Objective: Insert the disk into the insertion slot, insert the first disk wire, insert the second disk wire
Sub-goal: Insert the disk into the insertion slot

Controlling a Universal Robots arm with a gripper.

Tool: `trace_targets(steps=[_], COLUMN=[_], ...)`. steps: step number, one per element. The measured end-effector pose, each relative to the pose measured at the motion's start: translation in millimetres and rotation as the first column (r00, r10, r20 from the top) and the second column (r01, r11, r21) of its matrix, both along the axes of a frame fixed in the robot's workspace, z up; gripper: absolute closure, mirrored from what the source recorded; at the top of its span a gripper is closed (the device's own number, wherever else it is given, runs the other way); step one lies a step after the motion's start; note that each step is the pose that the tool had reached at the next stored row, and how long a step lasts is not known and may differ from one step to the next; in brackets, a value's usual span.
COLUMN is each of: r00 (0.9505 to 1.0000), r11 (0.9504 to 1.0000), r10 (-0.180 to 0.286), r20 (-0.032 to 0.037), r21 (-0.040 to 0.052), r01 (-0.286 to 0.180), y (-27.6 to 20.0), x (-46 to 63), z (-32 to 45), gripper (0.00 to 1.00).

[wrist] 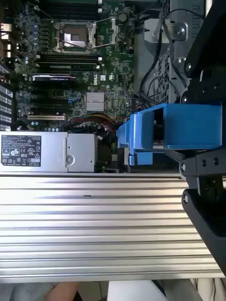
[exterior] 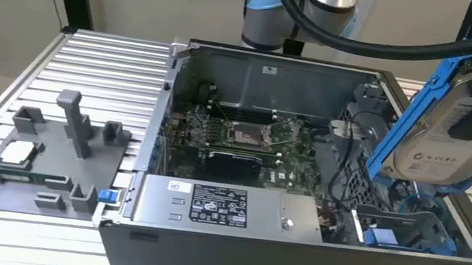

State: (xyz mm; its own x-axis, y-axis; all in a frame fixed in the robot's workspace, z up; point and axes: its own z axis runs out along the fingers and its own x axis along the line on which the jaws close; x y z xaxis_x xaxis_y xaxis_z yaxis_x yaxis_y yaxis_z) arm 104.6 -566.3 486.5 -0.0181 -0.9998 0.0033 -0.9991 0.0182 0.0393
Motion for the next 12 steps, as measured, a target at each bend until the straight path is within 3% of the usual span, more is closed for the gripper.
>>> trace_targets(steps=[12], r00=[1.0], r11=[1.0], r10=[0.0], r20=[0.0], r21=[0.0], r01=[0.0], y=[0.0], x=[0.1], z=[-2.4], gripper=[1.0])
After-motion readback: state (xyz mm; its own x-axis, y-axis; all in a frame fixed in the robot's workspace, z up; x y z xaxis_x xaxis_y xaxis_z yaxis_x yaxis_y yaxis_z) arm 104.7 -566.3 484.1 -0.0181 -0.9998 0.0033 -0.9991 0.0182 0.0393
